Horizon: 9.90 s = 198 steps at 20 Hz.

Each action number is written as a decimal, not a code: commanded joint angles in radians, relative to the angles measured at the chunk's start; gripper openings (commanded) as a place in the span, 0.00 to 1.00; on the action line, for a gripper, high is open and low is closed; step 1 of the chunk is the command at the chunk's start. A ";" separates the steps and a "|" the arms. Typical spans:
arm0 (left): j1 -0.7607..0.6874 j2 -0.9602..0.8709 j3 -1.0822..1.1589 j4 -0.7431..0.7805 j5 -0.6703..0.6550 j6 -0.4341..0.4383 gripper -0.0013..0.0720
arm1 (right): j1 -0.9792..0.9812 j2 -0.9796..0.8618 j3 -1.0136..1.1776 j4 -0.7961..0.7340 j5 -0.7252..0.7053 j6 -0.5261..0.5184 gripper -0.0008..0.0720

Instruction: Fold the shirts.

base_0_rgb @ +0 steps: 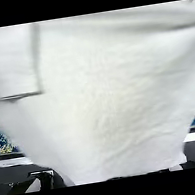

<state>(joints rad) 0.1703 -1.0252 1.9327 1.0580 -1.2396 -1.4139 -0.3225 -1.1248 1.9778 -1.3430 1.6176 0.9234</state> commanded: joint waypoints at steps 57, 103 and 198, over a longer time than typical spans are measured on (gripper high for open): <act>-0.001 -0.287 -1.067 0.121 -0.189 -0.019 0.59 | 0.009 -0.471 -0.620 -0.079 -0.017 0.053 0.71; -0.118 -0.148 -0.886 0.041 0.319 0.007 0.04 | 0.150 -0.441 -0.489 -0.023 -0.384 0.035 0.07; -0.177 -0.191 -0.232 0.008 0.252 -0.075 0.05 | 0.154 -0.575 -0.496 0.286 -0.109 0.227 0.86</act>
<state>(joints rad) -0.0074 -1.2160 1.7302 1.0531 -0.9852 -1.4921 -0.0948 -1.7111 1.6096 -1.0100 1.4517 1.1229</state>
